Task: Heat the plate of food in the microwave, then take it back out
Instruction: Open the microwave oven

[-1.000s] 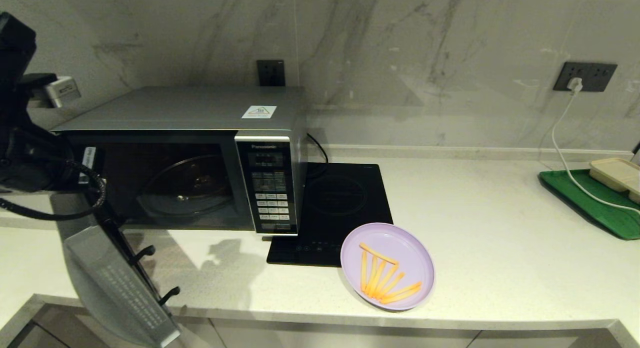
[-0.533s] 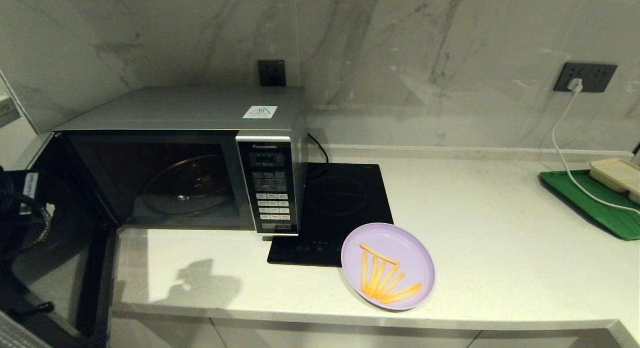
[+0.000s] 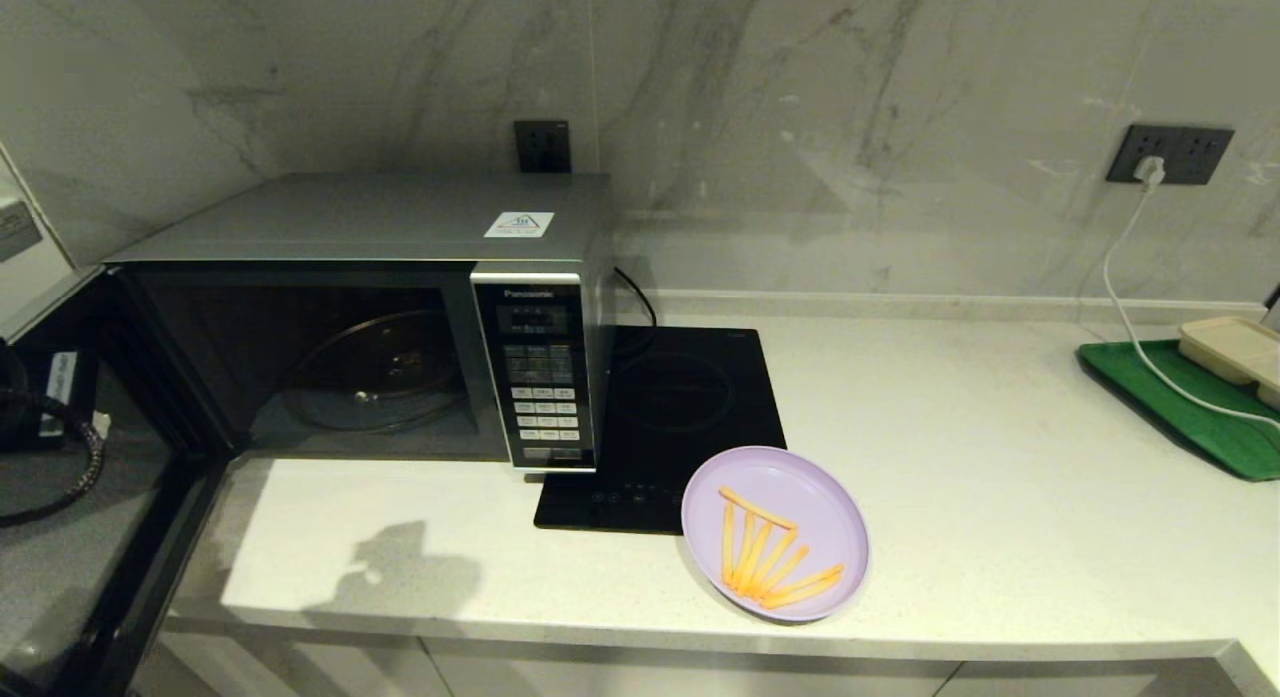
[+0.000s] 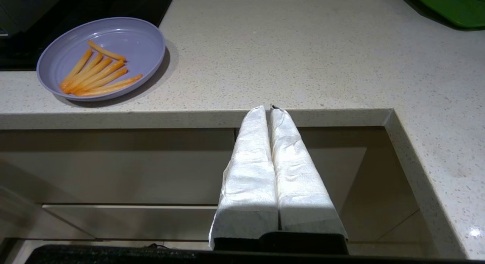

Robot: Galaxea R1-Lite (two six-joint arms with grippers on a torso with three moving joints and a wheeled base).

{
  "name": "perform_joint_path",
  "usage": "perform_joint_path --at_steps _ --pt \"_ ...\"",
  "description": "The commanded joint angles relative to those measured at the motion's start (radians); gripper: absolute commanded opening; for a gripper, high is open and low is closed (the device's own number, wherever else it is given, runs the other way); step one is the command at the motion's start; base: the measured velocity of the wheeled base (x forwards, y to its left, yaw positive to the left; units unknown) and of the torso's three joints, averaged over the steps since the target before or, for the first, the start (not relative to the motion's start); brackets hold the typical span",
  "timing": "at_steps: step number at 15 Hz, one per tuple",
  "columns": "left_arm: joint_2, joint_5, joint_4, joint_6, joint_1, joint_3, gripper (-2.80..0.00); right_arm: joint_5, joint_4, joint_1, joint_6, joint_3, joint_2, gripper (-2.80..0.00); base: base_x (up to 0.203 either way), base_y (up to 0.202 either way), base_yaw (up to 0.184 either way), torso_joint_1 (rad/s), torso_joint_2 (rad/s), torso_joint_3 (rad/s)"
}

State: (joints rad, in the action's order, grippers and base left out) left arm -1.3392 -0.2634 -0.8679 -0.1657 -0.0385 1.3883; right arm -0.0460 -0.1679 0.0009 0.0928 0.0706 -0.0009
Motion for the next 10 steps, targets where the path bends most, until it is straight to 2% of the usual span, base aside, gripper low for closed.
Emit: perform_joint_path --at_steps 1,4,10 --pt "-0.034 0.0 -0.004 -0.002 0.0 0.002 -2.8 0.0 -0.001 -0.001 0.001 0.0 0.001 -2.8 0.0 0.0 0.0 0.0 0.0 0.0" --pt "-0.05 0.0 -0.004 -0.004 0.056 0.002 -2.8 0.0 -0.001 0.001 0.001 0.0 0.001 -2.8 0.0 0.0 0.0 0.0 0.0 0.0" --pt "-0.059 -0.005 0.025 0.027 0.294 0.003 -2.8 0.0 -0.001 0.001 0.001 0.0 0.001 -2.8 0.0 0.0 0.0 0.0 0.0 0.0"
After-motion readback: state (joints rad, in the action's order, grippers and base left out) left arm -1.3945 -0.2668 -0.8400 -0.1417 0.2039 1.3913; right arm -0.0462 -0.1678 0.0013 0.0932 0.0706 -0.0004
